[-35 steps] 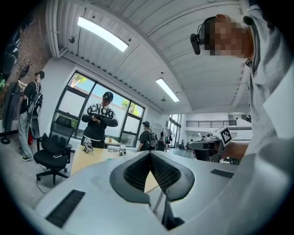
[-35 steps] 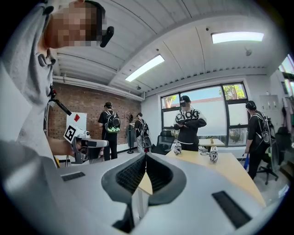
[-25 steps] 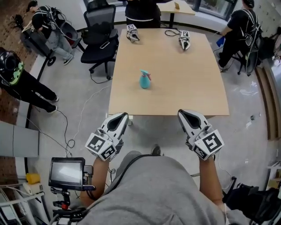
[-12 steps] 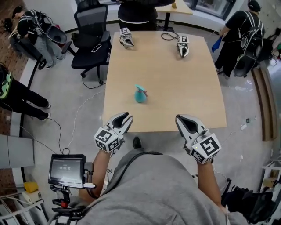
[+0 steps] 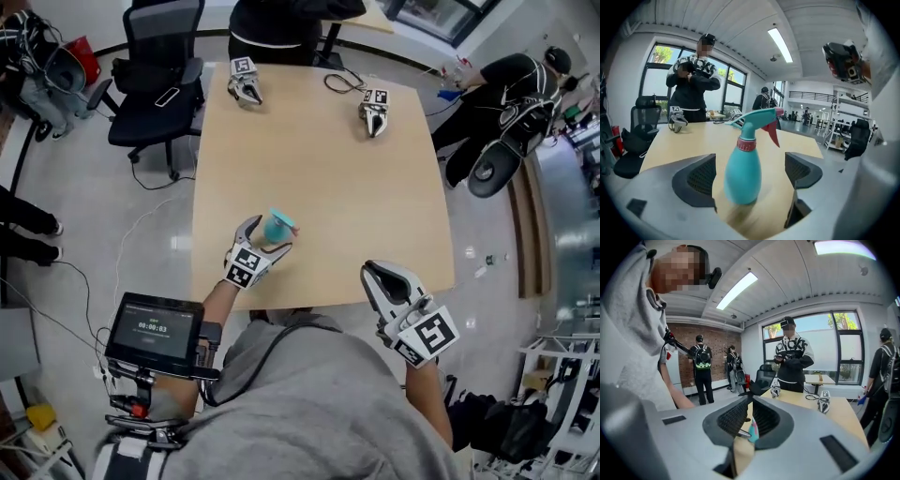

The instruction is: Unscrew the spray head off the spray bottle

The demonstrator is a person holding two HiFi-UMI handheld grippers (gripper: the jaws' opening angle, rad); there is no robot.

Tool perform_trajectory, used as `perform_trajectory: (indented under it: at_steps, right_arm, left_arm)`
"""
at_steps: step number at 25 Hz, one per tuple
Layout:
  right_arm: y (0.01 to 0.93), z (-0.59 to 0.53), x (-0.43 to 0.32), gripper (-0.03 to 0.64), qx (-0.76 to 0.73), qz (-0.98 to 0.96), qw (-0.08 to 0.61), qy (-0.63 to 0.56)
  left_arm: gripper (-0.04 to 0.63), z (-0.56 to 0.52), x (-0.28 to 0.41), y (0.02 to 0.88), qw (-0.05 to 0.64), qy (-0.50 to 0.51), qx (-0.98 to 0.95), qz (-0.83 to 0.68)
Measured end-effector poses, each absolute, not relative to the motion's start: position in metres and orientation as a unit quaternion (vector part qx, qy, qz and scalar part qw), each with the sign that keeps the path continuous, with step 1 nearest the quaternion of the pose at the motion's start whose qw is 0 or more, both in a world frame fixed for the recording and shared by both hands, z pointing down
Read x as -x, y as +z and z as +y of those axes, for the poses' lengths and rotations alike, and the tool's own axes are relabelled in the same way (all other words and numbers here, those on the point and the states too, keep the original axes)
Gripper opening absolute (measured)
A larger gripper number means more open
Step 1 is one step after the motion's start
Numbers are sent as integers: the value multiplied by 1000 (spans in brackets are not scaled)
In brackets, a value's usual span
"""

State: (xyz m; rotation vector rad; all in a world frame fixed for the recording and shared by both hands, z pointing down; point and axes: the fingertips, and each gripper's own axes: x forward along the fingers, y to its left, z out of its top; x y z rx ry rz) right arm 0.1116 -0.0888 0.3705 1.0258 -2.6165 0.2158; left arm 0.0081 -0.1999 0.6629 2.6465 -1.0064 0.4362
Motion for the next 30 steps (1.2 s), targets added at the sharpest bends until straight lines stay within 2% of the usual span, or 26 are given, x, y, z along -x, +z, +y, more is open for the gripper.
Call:
perform_trajectory:
  at_steps: [5, 9, 12, 15, 22, 27, 30]
  right_arm:
    - [386, -122, -111, 69, -354, -914, 180, 83]
    - [392, -136, -106, 80, -329, -920, 190, 92]
    - [399, -151, -95, 150, -298, -927, 204, 99]
    - [411, -163, -78, 173, -263, -934, 222, 100]
    - [475, -195, -47, 176, -230, -896, 347, 156]
    - [537, -177, -41, 210, -134, -860, 451, 197]
    - [551, -172, -37, 209, -126, -847, 470, 213]
  left_arm:
    - [440, -235, -33, 704, 81, 201, -920, -328]
    - [440, -231, -47, 716, 72, 226, -920, -311]
    - [437, -235, -52, 726, 65, 252, -916, -305]
    - [399, -235, -52, 731, 67, 271, -911, -302]
    - [390, -199, -51, 704, 8, 424, -878, -221]
    - [390, -187, -51, 670, -24, 466, -863, -193]
    - [390, -187, -52, 643, -58, 474, -858, -188]
